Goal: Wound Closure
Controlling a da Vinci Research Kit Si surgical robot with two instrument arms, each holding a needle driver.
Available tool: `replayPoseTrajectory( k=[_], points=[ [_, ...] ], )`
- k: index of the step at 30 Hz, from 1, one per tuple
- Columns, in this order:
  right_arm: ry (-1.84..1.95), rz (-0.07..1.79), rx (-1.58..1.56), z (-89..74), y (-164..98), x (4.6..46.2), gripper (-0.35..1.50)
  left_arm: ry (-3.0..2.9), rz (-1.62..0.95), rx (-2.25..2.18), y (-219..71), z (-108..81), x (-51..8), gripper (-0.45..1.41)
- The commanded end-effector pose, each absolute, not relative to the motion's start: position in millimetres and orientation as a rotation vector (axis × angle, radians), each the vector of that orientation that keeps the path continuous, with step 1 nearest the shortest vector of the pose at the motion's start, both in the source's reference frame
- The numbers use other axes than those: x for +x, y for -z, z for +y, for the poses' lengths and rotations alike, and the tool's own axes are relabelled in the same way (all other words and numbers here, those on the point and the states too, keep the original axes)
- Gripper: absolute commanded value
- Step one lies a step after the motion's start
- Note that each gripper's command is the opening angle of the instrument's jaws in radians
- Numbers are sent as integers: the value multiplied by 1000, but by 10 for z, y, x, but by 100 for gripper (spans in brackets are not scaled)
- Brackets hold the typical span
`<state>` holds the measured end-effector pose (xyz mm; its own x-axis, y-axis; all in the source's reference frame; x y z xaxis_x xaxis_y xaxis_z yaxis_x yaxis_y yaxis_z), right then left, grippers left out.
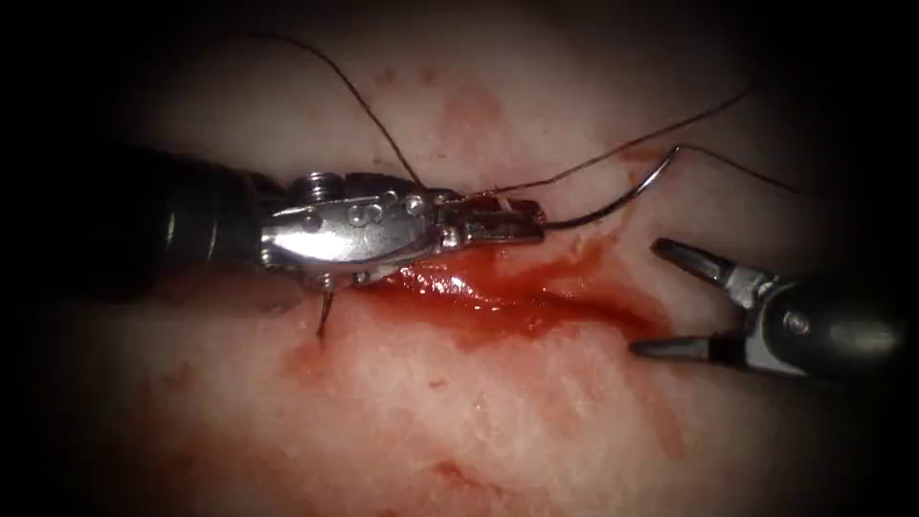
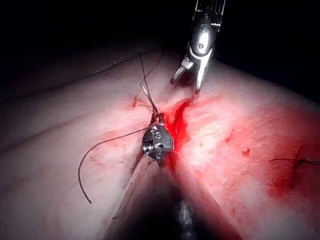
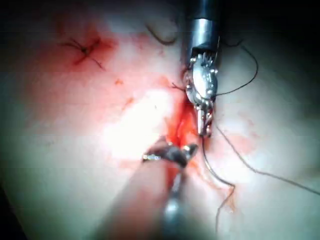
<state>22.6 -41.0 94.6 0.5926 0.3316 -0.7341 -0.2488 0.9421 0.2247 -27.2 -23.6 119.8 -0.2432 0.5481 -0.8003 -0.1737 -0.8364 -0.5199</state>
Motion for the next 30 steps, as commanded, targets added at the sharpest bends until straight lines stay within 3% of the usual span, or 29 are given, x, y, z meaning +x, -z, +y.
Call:
replayPoseTrajectory(
  k=[1,6,14,20,30],
  points=[
    [-340,873,98,-409,-947,226,100,-2118,-460,-1566,-1198,-241,-277,-45],
    [-506,848,166,-409,-947,216,100,-2135,-456,-1593,-1173,-260,-280,-45],
    [-891,885,314,-418,-957,209,63,-2183,-334,-1629,-1142,-259,-258,-45],
    [-1143,989,418,-425,-965,225,73,-2212,-205,-1653,-1137,-256,-244,-45],
    [-1359,1108,499,-420,-968,267,64,-2241,-153,-1666,-1140,-263,-244,-45]
  ],
)
